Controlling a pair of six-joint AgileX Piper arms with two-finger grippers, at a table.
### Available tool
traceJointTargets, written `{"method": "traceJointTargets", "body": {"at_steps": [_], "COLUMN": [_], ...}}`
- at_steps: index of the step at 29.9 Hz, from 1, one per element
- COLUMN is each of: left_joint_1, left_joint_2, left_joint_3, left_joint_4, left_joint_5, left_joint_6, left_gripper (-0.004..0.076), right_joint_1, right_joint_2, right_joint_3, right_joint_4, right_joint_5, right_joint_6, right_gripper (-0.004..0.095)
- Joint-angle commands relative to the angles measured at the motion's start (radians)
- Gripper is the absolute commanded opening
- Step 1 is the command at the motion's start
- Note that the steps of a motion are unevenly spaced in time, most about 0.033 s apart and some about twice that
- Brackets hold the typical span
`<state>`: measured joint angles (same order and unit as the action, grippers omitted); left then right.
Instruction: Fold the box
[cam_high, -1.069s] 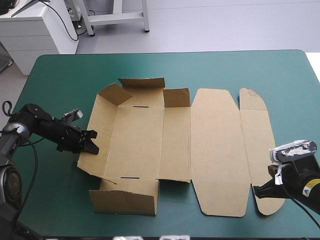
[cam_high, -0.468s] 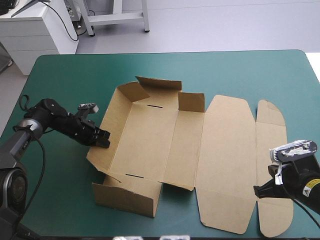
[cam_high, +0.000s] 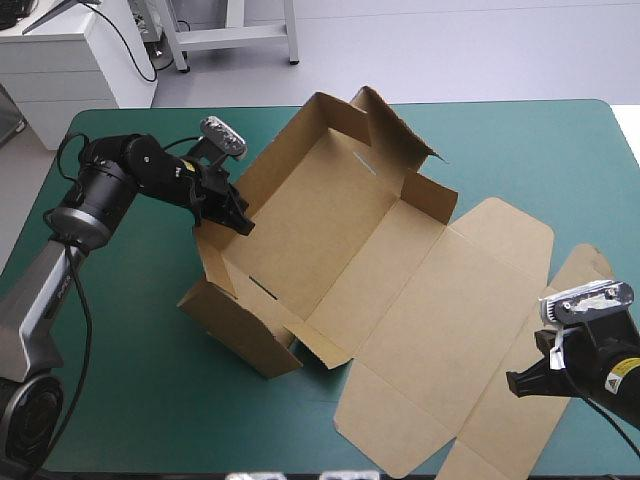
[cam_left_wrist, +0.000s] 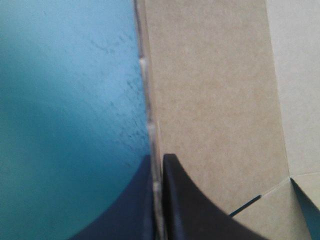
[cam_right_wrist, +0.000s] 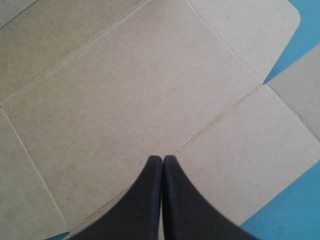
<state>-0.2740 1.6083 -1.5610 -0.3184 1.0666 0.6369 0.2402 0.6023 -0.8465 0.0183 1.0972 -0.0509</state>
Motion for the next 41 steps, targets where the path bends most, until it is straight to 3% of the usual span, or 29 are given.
{"method": "traceJointTargets", "body": {"at_steps": [1,11,20,23,31,41], "left_joint_1": [-0.083,-0.327,-0.355,-0.367,-0.452,-0.452], "left_joint_2": [-0.05,-0.05,-0.066,-0.101,-0.254,-0.29], "left_joint_3": [-0.114,-0.141,-0.065,0.03,0.325,0.465], "left_joint_4": [0.089,0.409,0.489,0.501,0.725,0.841], "left_joint_5": [-0.043,-0.179,-0.242,-0.341,-0.742,-0.851], "left_joint_6": [-0.001,0.084,0.124,0.123,0.104,0.066], "left_gripper": [-0.0008,-0.0008,-0.0008,-0.0008,-0.0008,-0.0008], "right_joint_1": [-0.006,-0.006,-0.006,-0.006,-0.006,-0.006], "right_joint_2": [0.002,-0.009,-0.012,-0.012,-0.012,-0.012], "right_joint_3": [-0.026,-0.026,-0.026,-0.026,-0.026,-0.026], "right_joint_4": [0.008,-0.018,-0.018,-0.018,-0.018,-0.012], "right_joint_5": [-0.055,-0.107,-0.134,-0.137,-0.139,-0.157], "right_joint_6": [-0.009,-0.009,-0.009,-0.009,-0.009,0.018], "right_gripper": [-0.0019,-0.0019,-0.0019,-0.0019,-0.002,-0.0019]}}
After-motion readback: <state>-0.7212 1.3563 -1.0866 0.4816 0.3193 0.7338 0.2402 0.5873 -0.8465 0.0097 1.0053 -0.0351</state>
